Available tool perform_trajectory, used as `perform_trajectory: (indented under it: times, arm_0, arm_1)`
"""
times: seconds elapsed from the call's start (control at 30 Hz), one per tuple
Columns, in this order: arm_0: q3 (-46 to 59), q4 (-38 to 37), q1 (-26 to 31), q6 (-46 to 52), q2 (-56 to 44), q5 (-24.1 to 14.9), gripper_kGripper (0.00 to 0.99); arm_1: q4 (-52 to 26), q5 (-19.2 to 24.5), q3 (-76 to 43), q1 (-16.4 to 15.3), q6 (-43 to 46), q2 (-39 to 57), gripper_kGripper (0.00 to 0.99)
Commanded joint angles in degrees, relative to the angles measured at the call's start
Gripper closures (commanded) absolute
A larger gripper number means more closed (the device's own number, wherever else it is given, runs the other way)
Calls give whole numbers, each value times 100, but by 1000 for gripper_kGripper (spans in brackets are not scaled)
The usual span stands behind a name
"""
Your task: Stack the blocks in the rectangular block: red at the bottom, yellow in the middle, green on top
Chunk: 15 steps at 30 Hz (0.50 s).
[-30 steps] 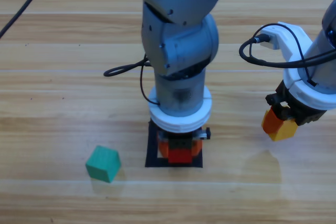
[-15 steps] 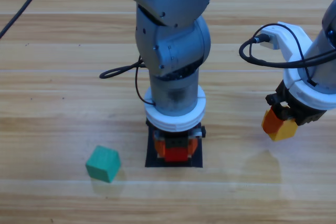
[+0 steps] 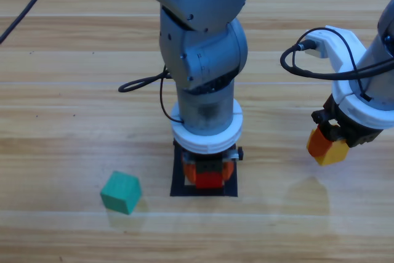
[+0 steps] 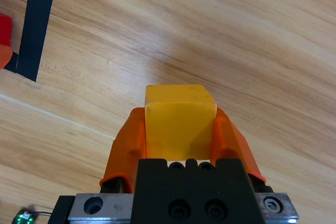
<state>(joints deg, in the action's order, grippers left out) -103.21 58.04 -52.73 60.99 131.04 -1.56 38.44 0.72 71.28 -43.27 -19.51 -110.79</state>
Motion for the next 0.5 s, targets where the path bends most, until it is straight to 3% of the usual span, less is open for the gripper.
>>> perform_trajectory:
  times: [0.03,0.5]
  arm_0:
    - [178,-108,201,-96,-8,-90,944]
    - [345,-258,210,-131,-8,-204,944]
  arm_1:
    - [-127,7,-193,-138,35,313,990]
    - [-144,-2,-211,-138,44,321,990]
